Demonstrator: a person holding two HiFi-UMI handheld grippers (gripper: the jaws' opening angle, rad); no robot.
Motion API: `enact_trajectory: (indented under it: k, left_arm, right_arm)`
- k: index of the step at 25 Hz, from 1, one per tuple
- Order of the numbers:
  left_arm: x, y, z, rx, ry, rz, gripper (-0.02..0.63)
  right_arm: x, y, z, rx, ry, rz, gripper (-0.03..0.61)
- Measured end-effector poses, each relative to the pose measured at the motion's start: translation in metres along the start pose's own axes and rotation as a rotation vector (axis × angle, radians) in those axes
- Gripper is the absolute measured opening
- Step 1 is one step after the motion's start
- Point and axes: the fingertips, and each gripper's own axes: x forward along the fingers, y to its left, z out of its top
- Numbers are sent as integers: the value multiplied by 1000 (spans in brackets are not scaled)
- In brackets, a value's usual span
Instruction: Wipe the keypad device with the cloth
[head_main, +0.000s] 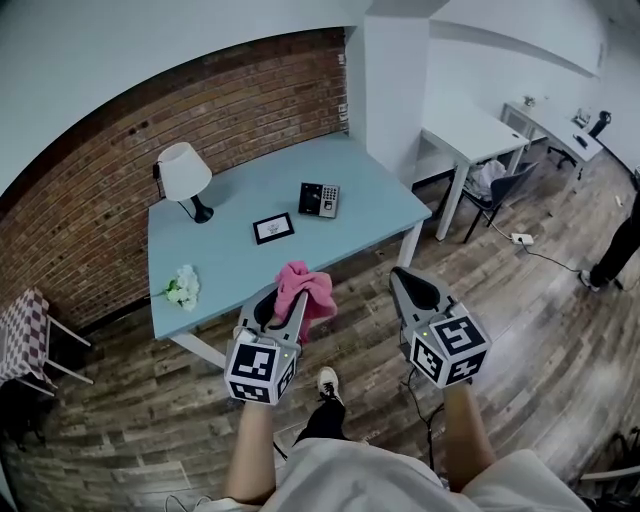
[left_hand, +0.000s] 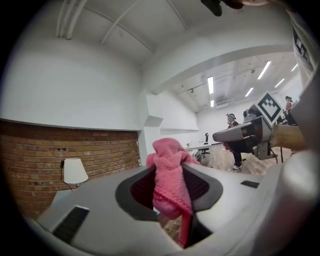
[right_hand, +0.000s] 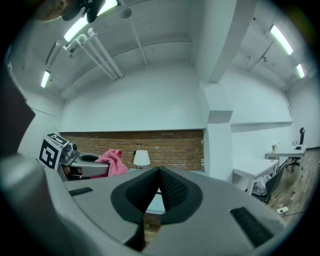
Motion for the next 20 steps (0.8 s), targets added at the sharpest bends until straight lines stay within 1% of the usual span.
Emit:
enact_trajectory:
  k: [4, 9, 15, 17, 20]
  left_arm:
    - [26, 18, -3, -19, -11, -5, 147]
    - [70, 51, -8, -7, -10, 5, 147]
    - [129, 102, -11, -1, 1, 6, 148]
    - [148, 118, -14, -4, 5, 4, 149]
    - [174, 140, -19, -10, 13, -2, 149]
  right_arm:
    - [29, -8, 0, 24, -19, 42, -2]
    - [81, -29, 0, 88, 7, 97, -3]
    - [152, -57, 14, 82, -2, 100, -2]
    - [175, -64, 15, 75, 7, 97, -2]
    - [206, -72, 12, 74, 28, 115, -2]
